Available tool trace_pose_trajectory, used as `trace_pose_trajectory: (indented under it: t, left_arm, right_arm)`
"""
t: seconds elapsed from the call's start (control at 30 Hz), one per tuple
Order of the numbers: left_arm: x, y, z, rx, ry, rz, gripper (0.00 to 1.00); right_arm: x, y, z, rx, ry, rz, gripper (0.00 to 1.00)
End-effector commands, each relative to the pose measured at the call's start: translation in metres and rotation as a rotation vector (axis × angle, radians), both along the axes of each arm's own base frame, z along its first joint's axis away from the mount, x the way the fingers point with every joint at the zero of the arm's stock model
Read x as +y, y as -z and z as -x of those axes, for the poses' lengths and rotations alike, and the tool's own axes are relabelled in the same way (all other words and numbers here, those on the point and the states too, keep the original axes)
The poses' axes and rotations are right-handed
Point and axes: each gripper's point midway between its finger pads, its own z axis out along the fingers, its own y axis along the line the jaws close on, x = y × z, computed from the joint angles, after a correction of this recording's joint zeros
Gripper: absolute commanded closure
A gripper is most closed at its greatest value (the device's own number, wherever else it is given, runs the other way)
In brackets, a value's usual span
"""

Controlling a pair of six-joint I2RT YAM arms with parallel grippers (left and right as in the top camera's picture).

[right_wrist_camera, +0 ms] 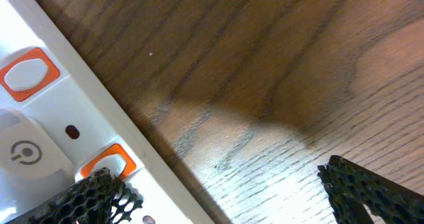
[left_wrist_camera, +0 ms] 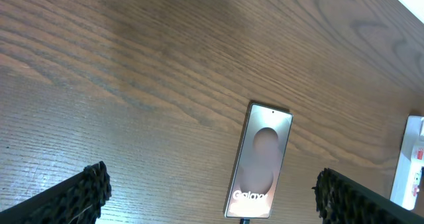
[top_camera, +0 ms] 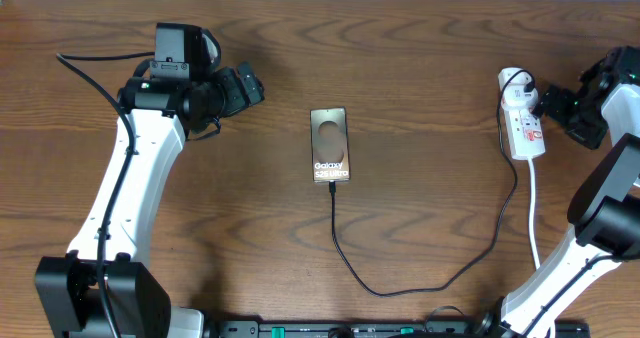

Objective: Plug charger to phone and switch on socket
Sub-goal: 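Press the orange switch on the power strip with the right gripper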

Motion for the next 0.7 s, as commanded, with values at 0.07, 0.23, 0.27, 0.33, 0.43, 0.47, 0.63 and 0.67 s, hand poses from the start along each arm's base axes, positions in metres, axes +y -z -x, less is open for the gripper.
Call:
trace_pose_trajectory:
  t: [0.07, 0.23, 0.27, 0.33, 0.43, 0.47, 0.63, 0.67]
  left_arm:
    - [0.002, -0.010, -0.002, -0.030, -0.001, -0.010, 0.00]
    - [0.002, -0.010, -0.002, -0.030, -0.001, -0.010, 0.00]
    - [0.002, -0.010, -0.002, -0.030, -0.001, -0.010, 0.00]
    - [0.002, -0.010, -0.002, -0.030, -0.001, -0.010, 0.00]
    - [0.002, -0.010, -0.002, -0.030, -0.001, -0.010, 0.00]
    - [0.002, -0.010, -0.002, -0.030, -0.001, -0.010, 0.00]
    - [0.002, -0.010, -0.002, -0.030, -0.001, -0.010, 0.00]
    - [0.002, -0.010, -0.002, -0.030, -0.001, -0.010, 0.00]
  right_arm:
    - [0.055, 0.025, 0.003, 0.030, -0.083, -0.184, 0.01]
    - [0.057, 0.025, 0.006, 0.042, -0.083, -0.192, 0.01]
    - [0.056, 0.026, 0.007, 0.048, -0.081, -0.187, 0.01]
    - [0.050, 0.027, 0.011, 0.071, -0.072, -0.157, 0.01]
    - [0.034, 0.020, 0.018, 0.114, -0.050, -0.077, 0.01]
    - [0.027, 0.011, 0.019, 0.122, -0.040, -0.053, 0.01]
    - [0.004, -0.051, 0.014, 0.086, -0.024, 0.028, 0.01]
    - [0.003, -0.061, 0.014, 0.075, -0.036, 0.037, 0.01]
